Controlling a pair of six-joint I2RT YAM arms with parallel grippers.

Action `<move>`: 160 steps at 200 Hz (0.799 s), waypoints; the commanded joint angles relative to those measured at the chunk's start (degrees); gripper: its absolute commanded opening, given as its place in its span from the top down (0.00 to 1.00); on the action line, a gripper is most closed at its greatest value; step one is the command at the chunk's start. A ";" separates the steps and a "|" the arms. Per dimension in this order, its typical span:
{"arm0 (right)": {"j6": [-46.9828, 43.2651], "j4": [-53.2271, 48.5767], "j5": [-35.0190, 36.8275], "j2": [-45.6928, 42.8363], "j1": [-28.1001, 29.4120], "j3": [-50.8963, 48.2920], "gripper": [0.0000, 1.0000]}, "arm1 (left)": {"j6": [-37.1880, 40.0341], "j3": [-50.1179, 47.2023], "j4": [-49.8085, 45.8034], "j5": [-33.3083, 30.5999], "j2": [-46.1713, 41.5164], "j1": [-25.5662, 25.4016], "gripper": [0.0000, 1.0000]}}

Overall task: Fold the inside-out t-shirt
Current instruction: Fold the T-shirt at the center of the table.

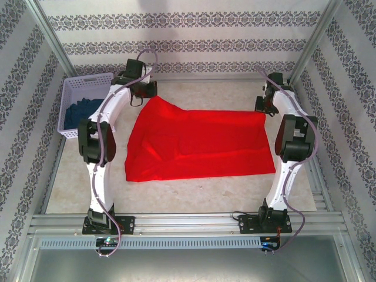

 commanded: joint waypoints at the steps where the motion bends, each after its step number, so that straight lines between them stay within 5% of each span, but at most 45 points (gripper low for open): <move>1: -0.89 -0.03 -0.80 -3.27 -0.58 -1.42 0.95 | -0.62 -6.50 5.62 0.14 -6.34 -0.67 1.00; 160: 5.61 0.75 0.26 -13.86 -1.90 -20.14 0.95 | -7.27 -45.97 17.30 -2.14 -33.92 -2.95 1.00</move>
